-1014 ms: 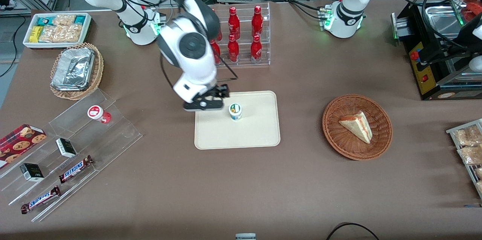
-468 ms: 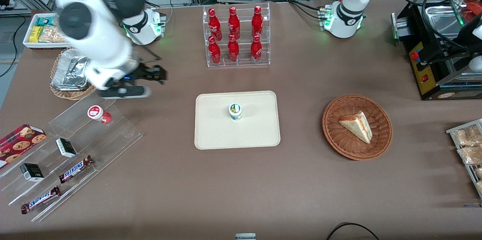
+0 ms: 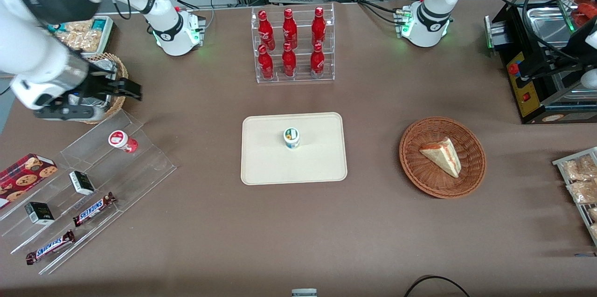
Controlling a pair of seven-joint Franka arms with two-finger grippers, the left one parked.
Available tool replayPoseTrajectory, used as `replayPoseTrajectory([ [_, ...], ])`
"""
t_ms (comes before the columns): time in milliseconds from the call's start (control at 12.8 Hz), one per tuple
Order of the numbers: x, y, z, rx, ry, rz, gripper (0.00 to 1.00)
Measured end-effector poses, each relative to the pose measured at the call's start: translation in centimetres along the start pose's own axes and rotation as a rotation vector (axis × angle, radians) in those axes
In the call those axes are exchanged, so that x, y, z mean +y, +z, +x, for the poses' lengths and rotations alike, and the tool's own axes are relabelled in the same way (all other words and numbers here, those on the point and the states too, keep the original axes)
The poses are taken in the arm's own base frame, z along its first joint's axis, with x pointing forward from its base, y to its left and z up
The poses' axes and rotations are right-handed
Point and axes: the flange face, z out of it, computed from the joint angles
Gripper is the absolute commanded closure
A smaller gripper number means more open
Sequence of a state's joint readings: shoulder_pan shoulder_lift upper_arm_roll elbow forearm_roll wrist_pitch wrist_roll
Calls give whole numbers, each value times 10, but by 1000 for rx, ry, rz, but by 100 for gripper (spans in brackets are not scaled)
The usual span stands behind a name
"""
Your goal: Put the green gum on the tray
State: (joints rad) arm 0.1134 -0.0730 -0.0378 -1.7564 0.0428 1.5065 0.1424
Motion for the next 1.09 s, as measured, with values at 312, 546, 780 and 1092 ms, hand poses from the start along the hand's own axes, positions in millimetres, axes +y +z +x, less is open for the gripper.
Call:
replayPoseTrajectory([
  [312,54,-8,3,10,-8,19,0],
  [546,77,-15,3,25,18,27,0],
  [780,81,-16,3,27,27,28,0],
  [1092,80,-20,5,37,24,28,0],
])
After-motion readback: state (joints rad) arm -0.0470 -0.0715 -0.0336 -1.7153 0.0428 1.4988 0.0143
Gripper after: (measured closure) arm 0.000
